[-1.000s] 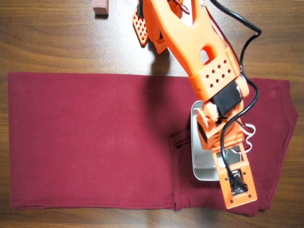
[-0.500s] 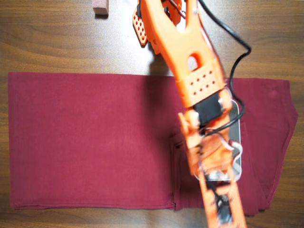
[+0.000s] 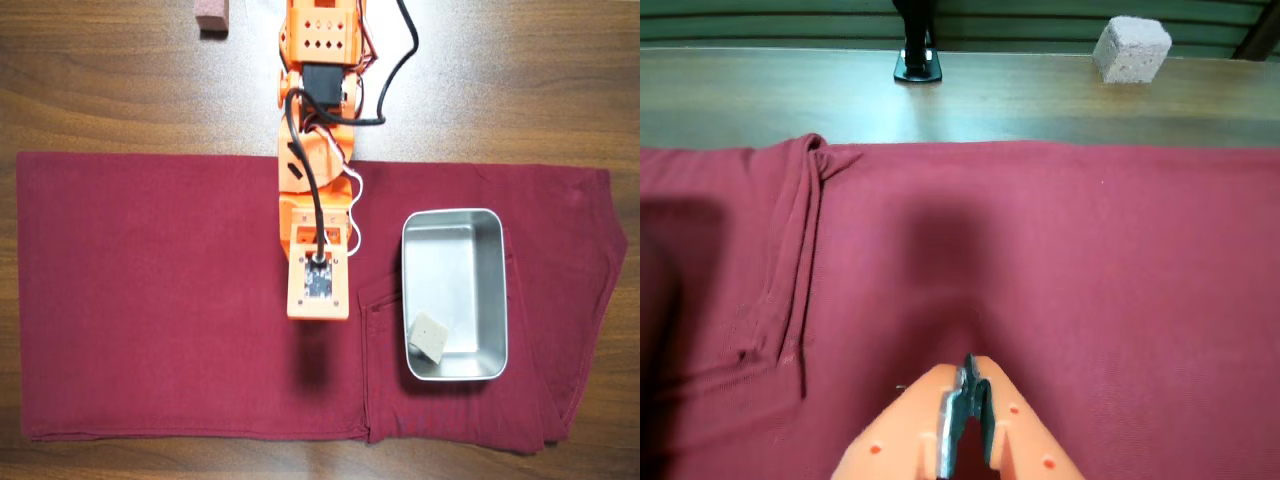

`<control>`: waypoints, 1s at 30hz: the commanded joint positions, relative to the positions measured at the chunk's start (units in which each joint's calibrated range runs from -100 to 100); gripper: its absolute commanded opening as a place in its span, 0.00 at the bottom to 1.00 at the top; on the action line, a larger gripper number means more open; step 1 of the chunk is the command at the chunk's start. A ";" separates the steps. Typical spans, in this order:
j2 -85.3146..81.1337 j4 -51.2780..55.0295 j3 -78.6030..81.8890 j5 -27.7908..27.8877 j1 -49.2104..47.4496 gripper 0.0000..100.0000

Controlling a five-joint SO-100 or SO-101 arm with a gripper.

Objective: Grab the cube

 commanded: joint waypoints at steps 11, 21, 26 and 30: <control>-24.53 47.85 4.97 -2.34 -3.40 0.00; -24.62 66.29 4.97 -4.59 -4.56 0.01; -24.62 66.29 4.97 -4.59 -4.56 0.01; -24.62 66.29 4.97 -4.59 -4.56 0.01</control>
